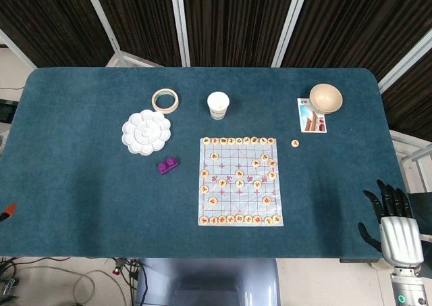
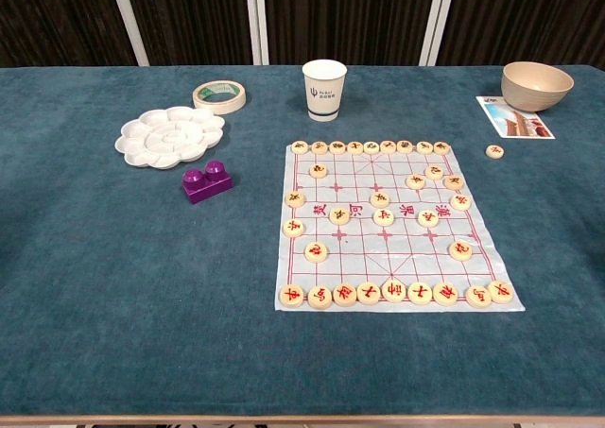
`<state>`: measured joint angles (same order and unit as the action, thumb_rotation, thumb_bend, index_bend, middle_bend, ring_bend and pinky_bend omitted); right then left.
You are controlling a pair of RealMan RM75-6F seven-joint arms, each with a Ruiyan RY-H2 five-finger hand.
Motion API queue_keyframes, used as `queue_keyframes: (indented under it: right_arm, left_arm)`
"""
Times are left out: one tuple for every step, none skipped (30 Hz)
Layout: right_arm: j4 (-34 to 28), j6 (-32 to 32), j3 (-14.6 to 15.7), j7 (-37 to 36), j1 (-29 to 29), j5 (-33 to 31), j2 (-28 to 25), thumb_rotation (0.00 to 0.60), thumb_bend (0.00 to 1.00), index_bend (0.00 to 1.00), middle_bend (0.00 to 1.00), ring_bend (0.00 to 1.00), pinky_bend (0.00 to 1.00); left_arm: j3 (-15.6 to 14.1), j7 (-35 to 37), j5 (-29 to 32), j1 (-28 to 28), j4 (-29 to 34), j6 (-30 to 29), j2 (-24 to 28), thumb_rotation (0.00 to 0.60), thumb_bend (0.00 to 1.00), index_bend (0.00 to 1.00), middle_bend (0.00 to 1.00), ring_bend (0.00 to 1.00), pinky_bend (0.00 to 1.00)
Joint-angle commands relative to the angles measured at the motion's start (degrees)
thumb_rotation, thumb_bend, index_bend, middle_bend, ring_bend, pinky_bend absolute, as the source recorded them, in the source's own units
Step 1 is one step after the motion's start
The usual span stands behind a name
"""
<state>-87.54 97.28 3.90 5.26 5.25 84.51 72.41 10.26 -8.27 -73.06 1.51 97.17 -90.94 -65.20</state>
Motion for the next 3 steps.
queue_keyframes:
  right_arm:
    - [-0.2,-0.2,-0.5,-0.6,-0.5,0.2,-0.4,0.600,0.38,0.19,0.00,0.00,0.09]
    - [-0.4,-0.2,-0.7,-0.8,-0.7,0.2,-0.5,0.600,0.38,0.19,0.00,0.00,0.09]
    - [-0.5,-0.2,-1.0,-1.0,-0.8,0.1,-0.6,0.600,0.38,0.19,0.00,0.00,0.09]
  left_arm:
    - [-0.2,-0.3,-0.2,0.1,0.1,0.0,-0.2,0.600,0.00,0.13,0.00,0.00,0.00]
    - [-0.2,-0.5,-0.2,0.1,0.1,0.1,-0.2,0.600,0.00,0.13,0.00,0.00,0.00]
    - [-0.3,-0.6,-0.2,0.2,0.0,0.2,-0.3,0.600,0.00,0.13,0.00,0.00,0.00]
